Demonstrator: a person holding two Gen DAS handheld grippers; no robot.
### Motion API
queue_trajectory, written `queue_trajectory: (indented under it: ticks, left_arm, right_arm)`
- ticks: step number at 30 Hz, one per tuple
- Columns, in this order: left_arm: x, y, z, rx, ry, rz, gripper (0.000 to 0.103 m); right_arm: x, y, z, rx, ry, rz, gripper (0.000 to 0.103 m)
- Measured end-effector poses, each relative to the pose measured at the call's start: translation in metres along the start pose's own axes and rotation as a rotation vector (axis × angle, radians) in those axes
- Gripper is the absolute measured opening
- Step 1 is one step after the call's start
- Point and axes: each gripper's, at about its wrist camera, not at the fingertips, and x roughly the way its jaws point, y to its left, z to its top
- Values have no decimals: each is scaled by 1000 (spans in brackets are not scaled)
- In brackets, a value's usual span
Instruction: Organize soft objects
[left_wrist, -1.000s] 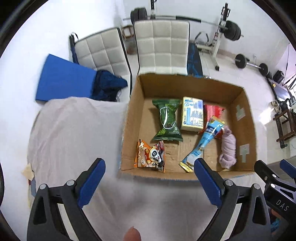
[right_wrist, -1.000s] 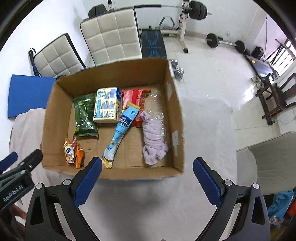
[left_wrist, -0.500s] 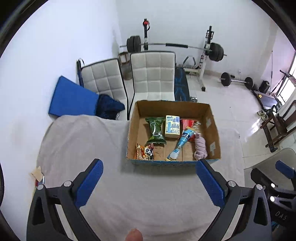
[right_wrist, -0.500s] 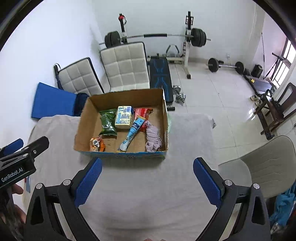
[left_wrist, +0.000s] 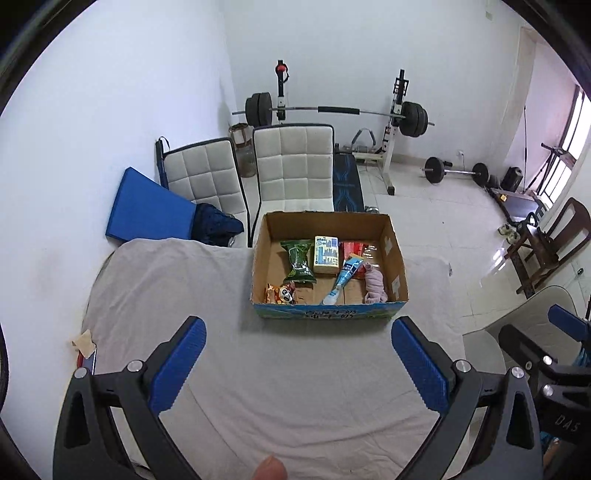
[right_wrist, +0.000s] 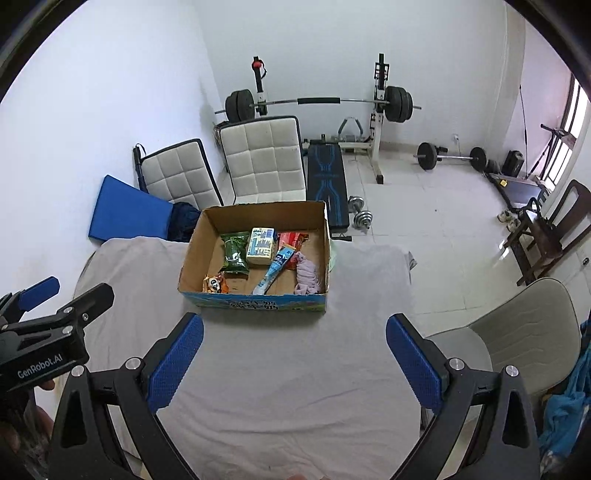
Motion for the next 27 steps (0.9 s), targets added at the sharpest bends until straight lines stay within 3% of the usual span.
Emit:
queue_trajectory:
  ticks: [15, 27]
  left_arm:
    - [-3, -5, -6, 3, -15, 13, 103]
    - [1, -7, -5, -9, -15, 29, 103]
  right_arm:
    - [-10, -1, 6, -7, -54, -58, 103]
    - [-13, 5, 14, -8, -83, -54, 103]
